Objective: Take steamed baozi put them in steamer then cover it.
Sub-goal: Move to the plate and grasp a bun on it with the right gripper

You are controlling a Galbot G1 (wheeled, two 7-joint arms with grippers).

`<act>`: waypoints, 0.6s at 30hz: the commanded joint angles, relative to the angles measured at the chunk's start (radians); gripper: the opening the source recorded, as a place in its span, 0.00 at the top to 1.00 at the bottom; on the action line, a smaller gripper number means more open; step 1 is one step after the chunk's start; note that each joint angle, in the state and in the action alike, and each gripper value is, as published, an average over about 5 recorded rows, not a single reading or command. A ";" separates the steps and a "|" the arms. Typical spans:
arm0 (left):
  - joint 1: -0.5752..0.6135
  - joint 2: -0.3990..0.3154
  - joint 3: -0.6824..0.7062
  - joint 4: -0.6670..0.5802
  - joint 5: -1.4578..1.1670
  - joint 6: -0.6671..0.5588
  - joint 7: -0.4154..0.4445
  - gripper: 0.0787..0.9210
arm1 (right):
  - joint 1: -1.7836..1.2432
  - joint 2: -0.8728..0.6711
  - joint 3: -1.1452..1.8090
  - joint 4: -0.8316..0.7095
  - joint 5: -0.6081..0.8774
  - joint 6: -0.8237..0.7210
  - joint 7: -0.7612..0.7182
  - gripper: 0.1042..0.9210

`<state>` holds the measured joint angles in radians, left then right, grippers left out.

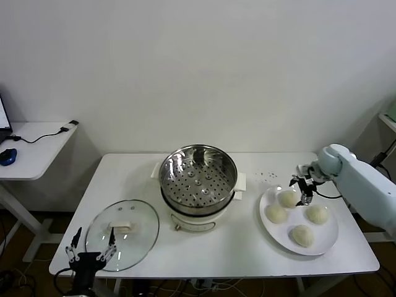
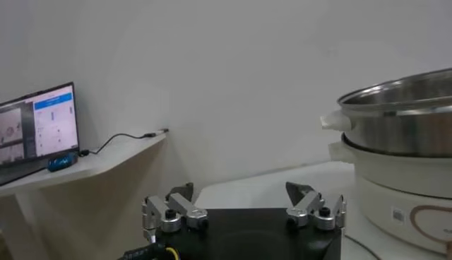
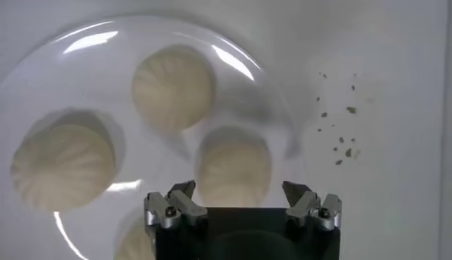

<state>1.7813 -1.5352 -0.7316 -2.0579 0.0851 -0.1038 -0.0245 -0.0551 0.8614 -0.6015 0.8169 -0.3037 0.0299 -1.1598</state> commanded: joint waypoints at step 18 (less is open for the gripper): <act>-0.006 0.001 -0.002 0.010 0.026 0.000 -0.001 0.12 | 0.043 0.077 -0.052 -0.128 -0.026 0.034 -0.031 0.25</act>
<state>1.7731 -1.5345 -0.7335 -2.0464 0.1075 -0.1023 -0.0244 -0.0227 0.9245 -0.6454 0.7119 -0.3252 0.0583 -1.1861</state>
